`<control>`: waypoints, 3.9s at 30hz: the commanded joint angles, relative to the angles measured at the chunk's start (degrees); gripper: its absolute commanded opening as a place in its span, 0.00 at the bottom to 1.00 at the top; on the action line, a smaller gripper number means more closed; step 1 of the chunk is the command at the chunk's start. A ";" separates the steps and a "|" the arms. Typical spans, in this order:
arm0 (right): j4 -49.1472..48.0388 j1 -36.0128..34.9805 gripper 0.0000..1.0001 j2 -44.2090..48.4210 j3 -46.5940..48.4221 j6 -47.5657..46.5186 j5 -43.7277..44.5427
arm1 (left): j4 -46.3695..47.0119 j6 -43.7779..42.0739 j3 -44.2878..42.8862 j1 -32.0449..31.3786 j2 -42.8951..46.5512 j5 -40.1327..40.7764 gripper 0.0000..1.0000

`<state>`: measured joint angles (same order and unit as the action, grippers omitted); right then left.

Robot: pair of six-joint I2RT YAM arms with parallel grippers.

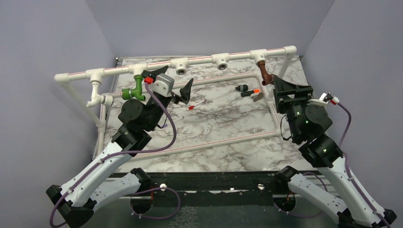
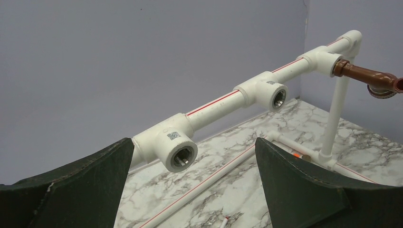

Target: Install the water faucets

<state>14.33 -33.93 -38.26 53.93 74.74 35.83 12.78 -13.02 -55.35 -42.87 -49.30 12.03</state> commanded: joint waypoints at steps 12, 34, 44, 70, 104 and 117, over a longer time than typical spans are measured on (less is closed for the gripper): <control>-1.76 -0.25 0.73 1.65 5.96 -58.18 -6.97 | 0.94 -0.07 0.25 -0.19 0.08 -0.08 0.99; 2.81 -0.23 0.84 -6.87 10.60 -119.54 -36.23 | 0.85 -0.07 0.16 -0.22 0.36 -0.16 0.99; -7.57 -0.25 0.81 -10.12 5.78 -130.41 -27.59 | 0.76 -0.08 0.07 -0.24 0.10 -0.17 0.99; -26.32 -0.20 0.32 -15.17 -2.73 -122.47 -12.10 | 0.83 -0.08 0.16 -0.20 -0.36 -0.32 0.99; -37.90 -0.25 0.00 -11.20 -6.35 -21.07 -9.30 | 0.85 -0.28 0.25 -0.28 -0.17 -0.25 0.99; -36.99 -0.25 0.01 -11.98 -7.23 7.09 -2.85 | 0.94 -0.08 0.33 -0.28 -0.71 -0.60 0.99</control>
<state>-15.62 -32.93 -50.52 45.80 67.64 32.86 12.75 -13.04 -55.35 -42.87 -49.84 12.01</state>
